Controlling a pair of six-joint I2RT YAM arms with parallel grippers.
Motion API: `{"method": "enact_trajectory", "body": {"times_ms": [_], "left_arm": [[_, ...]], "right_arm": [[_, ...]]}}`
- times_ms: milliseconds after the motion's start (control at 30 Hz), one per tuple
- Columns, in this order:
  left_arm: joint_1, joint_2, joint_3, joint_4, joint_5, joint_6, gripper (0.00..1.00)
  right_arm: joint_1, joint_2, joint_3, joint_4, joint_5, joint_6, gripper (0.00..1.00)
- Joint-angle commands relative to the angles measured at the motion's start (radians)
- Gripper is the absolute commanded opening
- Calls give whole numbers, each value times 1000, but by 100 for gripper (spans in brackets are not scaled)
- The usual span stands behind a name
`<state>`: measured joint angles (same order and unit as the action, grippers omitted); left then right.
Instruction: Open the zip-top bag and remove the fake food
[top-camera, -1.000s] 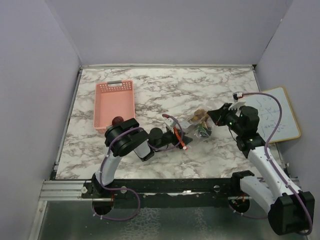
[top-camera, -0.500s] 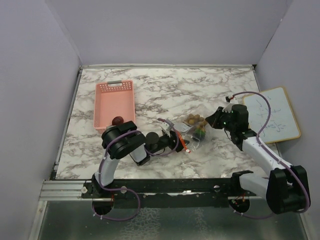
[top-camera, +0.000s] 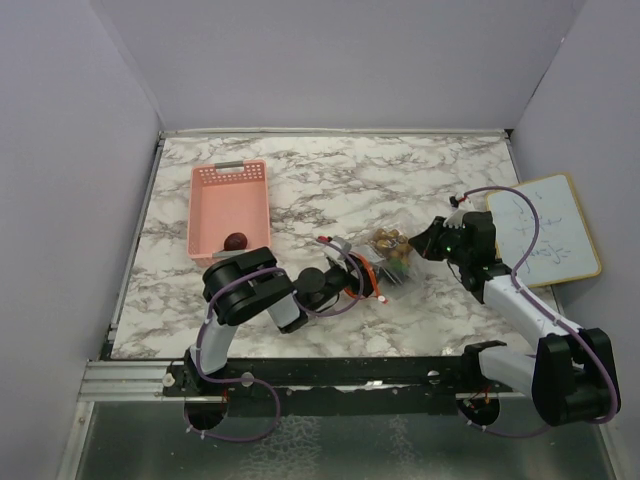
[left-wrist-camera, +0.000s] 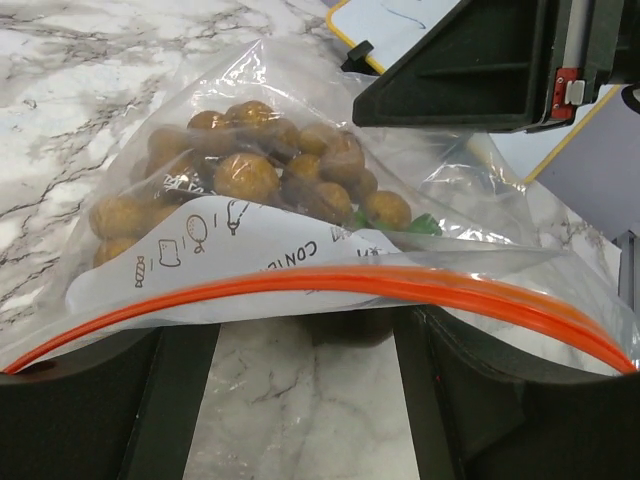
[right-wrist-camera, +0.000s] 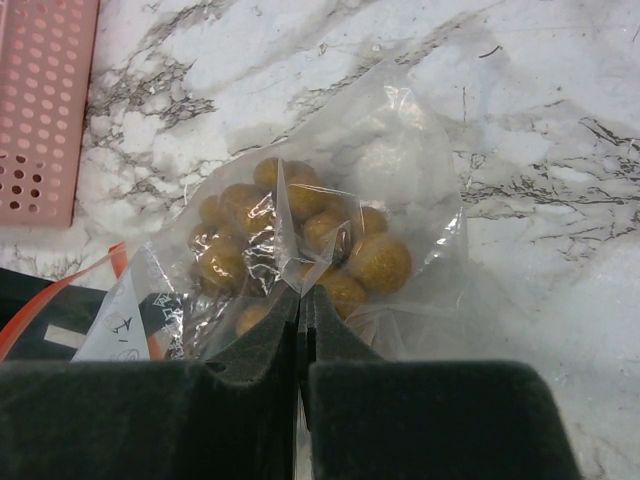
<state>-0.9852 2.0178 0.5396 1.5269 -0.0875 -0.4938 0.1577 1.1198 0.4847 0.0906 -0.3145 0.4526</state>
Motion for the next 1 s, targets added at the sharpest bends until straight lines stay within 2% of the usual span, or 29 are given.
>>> {"method": "enact_trajectory", "body": {"times_ms": [0,100,167,400,533,567,700,733,900,967], "left_arm": [[-22,19,34,243,-82,18,72],[-36,24,57,243,-120,39,70],[-40,25,73,243,-149,47,62],[-39,11,75,243,-140,68,2],[-40,-4,47,245,-130,68,0],[-40,-7,38,244,-130,69,0],[-35,-31,0,243,-127,79,0],[-33,-47,-20,241,-111,90,0],[-29,-75,-18,200,-102,89,0],[-19,-94,-14,187,-96,77,0]], "right_arm": [[0,6,-17,53,-38,14,1],[0,7,-25,60,-42,15,1],[0,9,-27,64,-46,16,1],[-1,0,-20,46,-32,5,1],[0,-4,-13,34,-25,-3,1],[0,-11,-11,29,-23,-11,6],[0,-67,6,-25,52,-35,59],[0,-132,36,-71,96,-66,72],[0,-188,101,-127,-2,-80,54],[4,-196,114,-125,-120,-68,40]]}}
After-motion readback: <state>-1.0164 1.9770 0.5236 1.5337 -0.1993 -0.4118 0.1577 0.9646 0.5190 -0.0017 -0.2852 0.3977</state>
